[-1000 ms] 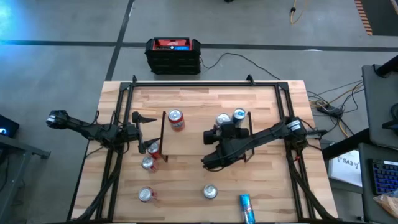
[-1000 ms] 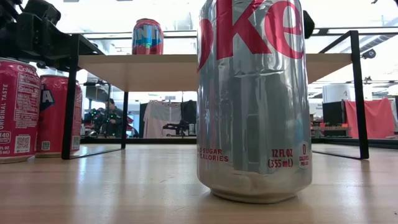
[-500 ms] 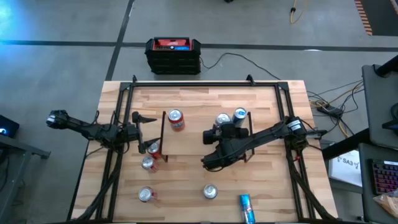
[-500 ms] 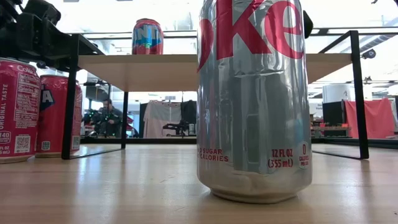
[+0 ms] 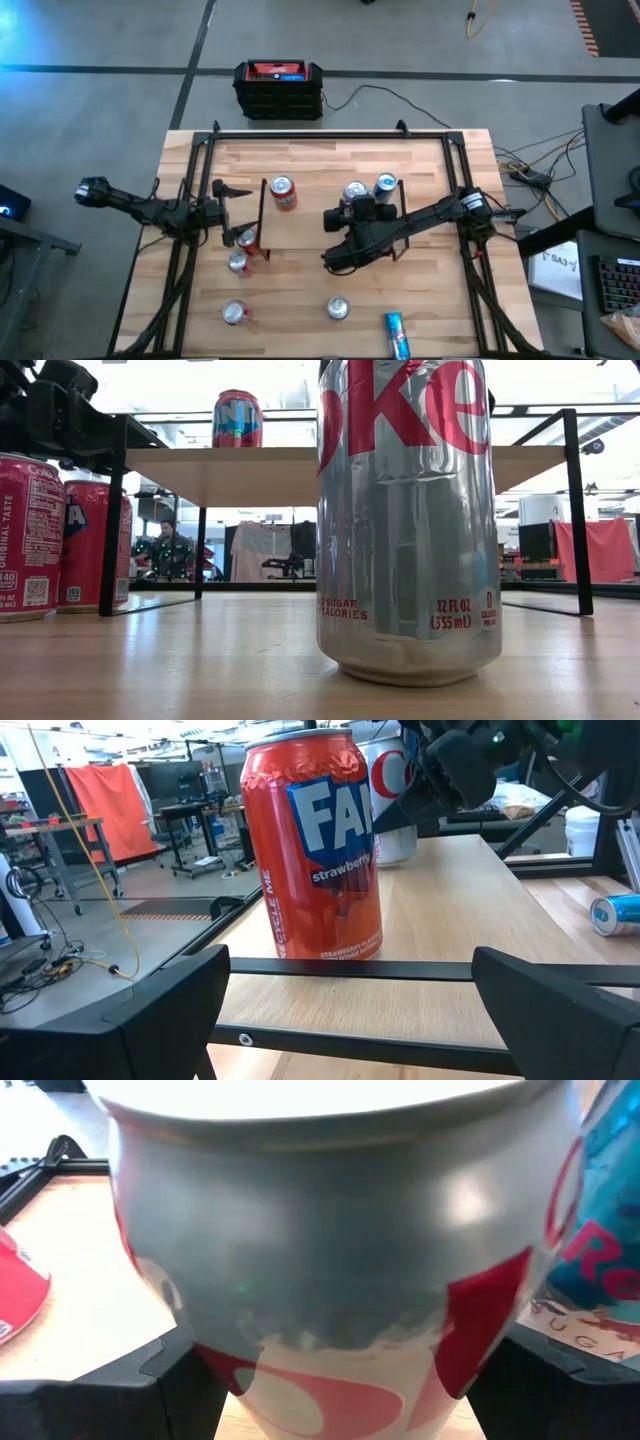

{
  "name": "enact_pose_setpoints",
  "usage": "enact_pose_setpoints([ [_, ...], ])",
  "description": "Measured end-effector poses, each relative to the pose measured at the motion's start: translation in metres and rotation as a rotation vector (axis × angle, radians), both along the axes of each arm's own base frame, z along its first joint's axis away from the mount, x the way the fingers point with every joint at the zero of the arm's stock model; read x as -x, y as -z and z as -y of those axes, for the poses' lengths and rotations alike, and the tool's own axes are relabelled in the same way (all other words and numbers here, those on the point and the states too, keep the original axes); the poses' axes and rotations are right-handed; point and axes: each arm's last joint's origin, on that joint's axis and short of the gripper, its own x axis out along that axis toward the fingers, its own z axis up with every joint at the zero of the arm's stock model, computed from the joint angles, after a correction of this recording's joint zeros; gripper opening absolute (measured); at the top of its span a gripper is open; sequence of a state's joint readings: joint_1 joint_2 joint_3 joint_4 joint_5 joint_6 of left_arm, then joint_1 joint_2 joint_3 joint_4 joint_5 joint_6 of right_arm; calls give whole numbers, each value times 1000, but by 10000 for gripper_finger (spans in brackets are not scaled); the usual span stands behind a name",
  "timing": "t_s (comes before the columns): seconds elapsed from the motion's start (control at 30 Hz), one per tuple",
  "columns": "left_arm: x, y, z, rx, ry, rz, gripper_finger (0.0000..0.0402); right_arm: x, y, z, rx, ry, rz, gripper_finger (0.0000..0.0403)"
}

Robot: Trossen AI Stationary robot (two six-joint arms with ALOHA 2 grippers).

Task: Place canned beverage on shelf
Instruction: Put the right silver red soda can on the shelf

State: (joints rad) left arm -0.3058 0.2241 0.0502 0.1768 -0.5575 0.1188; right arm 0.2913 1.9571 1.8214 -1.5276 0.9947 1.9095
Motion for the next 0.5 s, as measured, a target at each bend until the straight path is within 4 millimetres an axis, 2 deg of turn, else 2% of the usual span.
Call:
enact_pose_setpoints([
  [0.5, 0, 0, 0, 0, 0, 0, 400, -4, 7, 4, 25, 20, 3, 311],
])
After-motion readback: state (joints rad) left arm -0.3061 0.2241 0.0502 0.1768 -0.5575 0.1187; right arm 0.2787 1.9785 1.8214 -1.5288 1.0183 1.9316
